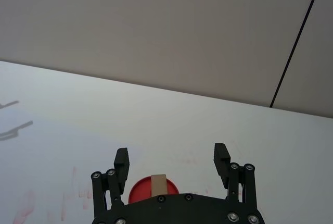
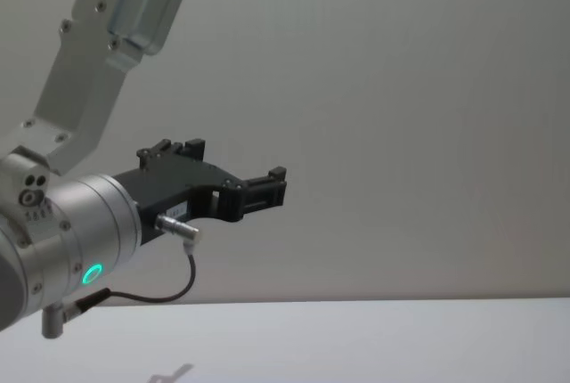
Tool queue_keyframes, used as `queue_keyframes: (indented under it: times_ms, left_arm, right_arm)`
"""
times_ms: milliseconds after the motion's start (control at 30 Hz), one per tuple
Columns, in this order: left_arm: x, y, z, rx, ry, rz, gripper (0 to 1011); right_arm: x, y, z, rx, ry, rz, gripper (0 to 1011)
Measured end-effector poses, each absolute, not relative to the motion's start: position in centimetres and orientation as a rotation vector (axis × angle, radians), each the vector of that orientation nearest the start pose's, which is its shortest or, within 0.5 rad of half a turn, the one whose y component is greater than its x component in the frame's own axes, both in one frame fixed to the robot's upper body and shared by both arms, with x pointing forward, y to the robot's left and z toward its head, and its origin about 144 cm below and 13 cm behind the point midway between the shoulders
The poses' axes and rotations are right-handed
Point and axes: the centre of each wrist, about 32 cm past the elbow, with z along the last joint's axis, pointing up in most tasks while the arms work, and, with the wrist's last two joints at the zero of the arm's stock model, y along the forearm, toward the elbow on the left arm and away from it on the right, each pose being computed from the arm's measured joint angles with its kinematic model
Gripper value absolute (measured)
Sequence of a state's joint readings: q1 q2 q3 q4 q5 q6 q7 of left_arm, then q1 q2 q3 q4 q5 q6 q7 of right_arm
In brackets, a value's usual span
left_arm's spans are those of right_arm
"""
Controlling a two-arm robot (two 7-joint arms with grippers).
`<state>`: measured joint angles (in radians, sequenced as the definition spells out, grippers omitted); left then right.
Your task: Use the one hand to pick up the stamp and affix it onto the A4 paper.
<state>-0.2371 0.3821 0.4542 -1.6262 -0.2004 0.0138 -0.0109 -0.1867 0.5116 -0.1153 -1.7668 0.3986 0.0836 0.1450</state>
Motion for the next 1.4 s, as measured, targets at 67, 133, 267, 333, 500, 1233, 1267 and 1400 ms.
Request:
queue_keyframes:
  times_ms: [67, 133, 267, 333, 500, 1233, 1267, 1400]
  left_arm:
    - [49.2, 19.8, 120.4, 0.061, -0.268, 1.124, 1001]
    - [49.2, 19.8, 120.4, 0.061, -0.268, 1.124, 1001]
    - [49.2, 19.8, 120.4, 0.061, -0.268, 1.124, 1001]
    - [49.2, 19.8, 120.4, 0.061, -0.268, 1.124, 1001]
    - [49.2, 19.8, 120.4, 0.061, -0.268, 1.124, 1001]
    - [49.2, 19.8, 120.4, 0.061, -0.268, 1.124, 1001]
    - [49.2, 19.8, 120.4, 0.061, -0.268, 1.124, 1001]
    - [49.2, 19.8, 120.4, 0.061, -0.268, 1.124, 1001]
  right_arm:
    - [40.5, -31.2, 115.9, -0.180, 0.057, -1.228, 1001]
    - [40.5, -31.3, 115.8, -0.187, 0.061, -1.228, 1001]
    - [40.4, -31.6, 115.6, -0.209, 0.078, -1.229, 1001]
    - [40.4, -31.6, 115.5, -0.216, 0.083, -1.228, 1001]
    - [40.3, -31.8, 115.4, -0.241, 0.102, -1.222, 1001]
    - [40.7, -31.4, 114.5, -0.306, 0.138, -1.197, 1001]
    - [40.7, -31.4, 114.5, -0.307, 0.139, -1.197, 1001]
    - [40.8, -31.2, 114.4, -0.314, 0.144, -1.196, 1001]
